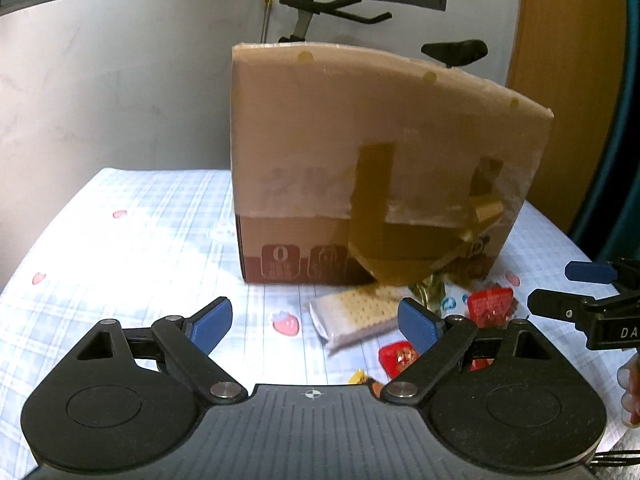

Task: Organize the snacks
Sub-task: 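Move both tools back down to the snacks beside the box, then close the left tool on the white cracker packet while the right tool grasps the orange bar, then carry both packets over the box and open both tools to drop them, then move the left tool to the yellow packet while the right tool reaches the red packet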

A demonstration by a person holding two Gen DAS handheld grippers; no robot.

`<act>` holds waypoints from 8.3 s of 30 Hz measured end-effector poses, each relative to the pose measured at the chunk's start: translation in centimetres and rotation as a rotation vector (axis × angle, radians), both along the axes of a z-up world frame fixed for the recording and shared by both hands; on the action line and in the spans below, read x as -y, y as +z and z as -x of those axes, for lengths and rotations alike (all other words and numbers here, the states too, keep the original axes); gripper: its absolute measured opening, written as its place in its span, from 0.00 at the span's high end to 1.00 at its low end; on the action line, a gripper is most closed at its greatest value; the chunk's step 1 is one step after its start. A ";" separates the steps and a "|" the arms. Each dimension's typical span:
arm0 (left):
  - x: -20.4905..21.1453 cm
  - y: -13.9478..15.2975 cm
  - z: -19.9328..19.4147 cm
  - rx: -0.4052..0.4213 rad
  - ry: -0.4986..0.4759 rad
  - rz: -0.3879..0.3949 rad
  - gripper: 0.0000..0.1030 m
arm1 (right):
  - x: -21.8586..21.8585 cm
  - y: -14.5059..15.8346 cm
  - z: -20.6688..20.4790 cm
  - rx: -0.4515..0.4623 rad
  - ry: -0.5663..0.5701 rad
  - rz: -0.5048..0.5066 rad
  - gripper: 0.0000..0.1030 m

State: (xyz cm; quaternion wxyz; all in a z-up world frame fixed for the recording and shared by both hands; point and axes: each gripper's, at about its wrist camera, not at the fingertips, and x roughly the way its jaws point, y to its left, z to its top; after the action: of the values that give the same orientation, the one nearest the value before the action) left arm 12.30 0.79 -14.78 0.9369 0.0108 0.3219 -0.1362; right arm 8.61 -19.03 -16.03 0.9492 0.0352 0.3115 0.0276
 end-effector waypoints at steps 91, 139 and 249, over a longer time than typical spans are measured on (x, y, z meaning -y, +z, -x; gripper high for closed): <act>-1.4 -5.9 -6.1 -0.087 -0.207 -0.025 0.42 | 1.2 -3.8 0.6 -0.136 -0.048 -0.086 0.60; 2.8 12.2 -10.1 0.310 -0.161 0.070 0.42 | 0.4 13.8 -11.0 0.310 0.099 0.033 0.60; 2.2 -6.9 -0.3 -0.244 0.030 0.052 0.75 | -0.6 -4.0 0.1 -0.110 0.009 -0.059 0.52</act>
State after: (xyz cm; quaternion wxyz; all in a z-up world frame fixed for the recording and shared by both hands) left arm 12.63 -1.37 -21.68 0.8926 -0.0352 0.4299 -0.1309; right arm 8.47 -18.41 -19.98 0.9291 0.0630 0.3623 0.0391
